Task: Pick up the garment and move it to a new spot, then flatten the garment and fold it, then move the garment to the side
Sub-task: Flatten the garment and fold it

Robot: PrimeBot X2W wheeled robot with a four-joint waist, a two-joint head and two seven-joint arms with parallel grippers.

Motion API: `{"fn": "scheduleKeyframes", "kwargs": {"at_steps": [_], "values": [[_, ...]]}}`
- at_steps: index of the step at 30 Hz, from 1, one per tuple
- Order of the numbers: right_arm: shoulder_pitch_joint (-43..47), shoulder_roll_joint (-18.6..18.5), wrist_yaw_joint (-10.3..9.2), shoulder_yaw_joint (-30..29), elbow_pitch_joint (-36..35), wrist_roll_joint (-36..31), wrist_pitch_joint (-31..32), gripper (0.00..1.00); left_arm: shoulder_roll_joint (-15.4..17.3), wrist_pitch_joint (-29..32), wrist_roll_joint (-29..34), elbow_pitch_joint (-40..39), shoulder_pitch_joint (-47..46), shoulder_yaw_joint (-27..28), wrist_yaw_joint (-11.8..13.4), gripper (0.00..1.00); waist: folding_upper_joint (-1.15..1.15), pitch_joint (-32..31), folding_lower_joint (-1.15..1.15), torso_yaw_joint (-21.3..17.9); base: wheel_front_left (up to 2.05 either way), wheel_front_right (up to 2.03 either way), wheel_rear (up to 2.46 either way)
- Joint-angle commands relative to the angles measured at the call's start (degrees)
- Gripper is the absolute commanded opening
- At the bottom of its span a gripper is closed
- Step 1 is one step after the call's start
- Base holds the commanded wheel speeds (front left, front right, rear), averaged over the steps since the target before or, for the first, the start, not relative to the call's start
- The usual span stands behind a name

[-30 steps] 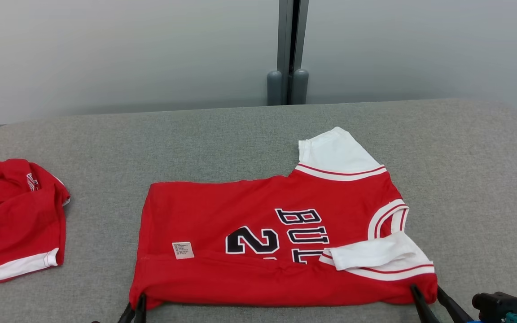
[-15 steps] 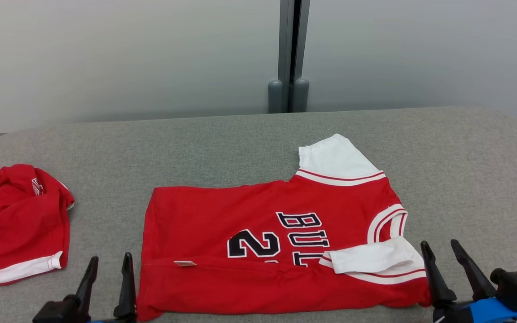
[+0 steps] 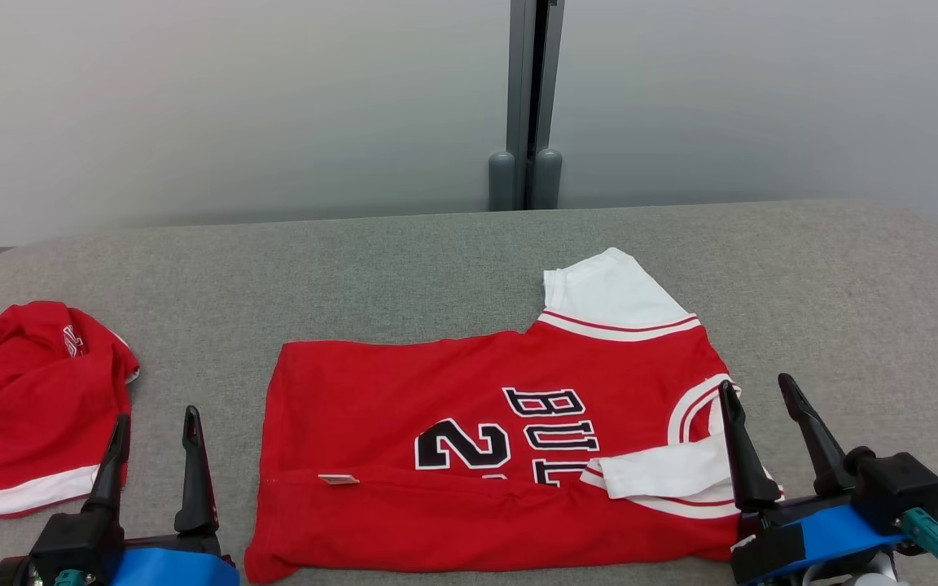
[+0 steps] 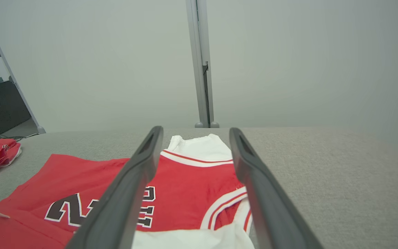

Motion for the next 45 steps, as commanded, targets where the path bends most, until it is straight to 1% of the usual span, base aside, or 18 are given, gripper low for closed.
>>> {"fn": "scheduleKeyframes", "kwargs": {"at_steps": [1, 5, 12, 28, 32, 35, 37, 40, 42, 45], "values": [[0.44, 0.40, 0.01, -0.07, -0.42, -0.89, -0.20, 1.00, -0.01, -0.15, 0.95, -0.07, -1.15, 0.25, -0.04, 1.00, 0.00, -0.07, 0.00, 0.08, 0.00, 0.00, 0.00], [1.21, 1.18, 0.01, -0.59, -0.78, -1.78, -0.21, 1.00, 0.27, -0.15, 2.89, 0.78, -1.79, 0.70, -0.42, 1.00, 0.00, -0.17, 0.00, 0.17, 0.00, 0.00, 0.00], [0.75, 1.73, 0.01, -0.65, 0.91, -3.26, -0.21, 1.00, 0.08, -0.15, 5.05, 2.52, -2.63, 0.63, -0.89, 1.00, 0.00, -0.13, 0.00, 0.12, 0.00, 0.00, 0.00], [-1.23, 1.85, 0.01, -0.20, 3.53, -3.78, -0.21, 1.00, -0.11, -0.15, 5.23, 6.78, -4.76, 0.92, -2.02, 1.00, 0.00, 0.45, 0.00, -0.06, 0.00, 0.00, 0.00], [-5.54, 1.37, 0.01, 0.48, 3.52, -4.84, -0.21, 1.00, 1.38, -0.15, 4.52, 8.09, -9.59, 0.14, -2.48, 1.00, 0.00, 2.07, 0.00, 0.01, 0.00, 0.00, 0.00], [-11.23, 0.26, 0.01, 1.02, 3.93, -4.68, -0.21, 1.00, 3.00, -0.15, 3.70, 9.70, -15.50, -1.28, -2.83, 1.00, 0.00, 4.09, 0.00, 0.11, 0.00, 0.00, 0.00], [-15.19, -0.82, 0.01, 1.99, 5.88, -4.62, -0.21, 1.00, 4.39, -0.15, 2.81, 11.55, -19.92, -2.76, -3.02, 1.00, 0.00, 5.66, 0.00, 0.13, 0.00, 0.00, 0.00], [-23.01, -2.68, 0.01, 3.55, 9.93, -3.91, 0.40, 1.00, 6.68, 0.12, -1.09, 15.74, -26.81, -7.57, -3.05, 1.00, 0.00, 8.47, 0.00, 0.07, 0.00, 0.00, 0.00], [-27.96, -3.30, 0.01, 4.33, 12.81, -2.86, 0.90, 1.00, 9.10, 1.76, -3.94, 19.01, -31.00, -11.11, -2.89, 1.00, 0.00, 10.17, 0.00, 0.01, 0.00, 0.00, 0.00], [-34.70, -4.69, 0.01, 6.35, 17.57, -2.18, 2.57, 1.00, 11.27, 4.47, -9.28, 22.89, -36.61, -16.34, -2.89, 1.00, 0.00, 12.92, 0.00, -0.41, 0.00, 0.00, 0.00]]}}
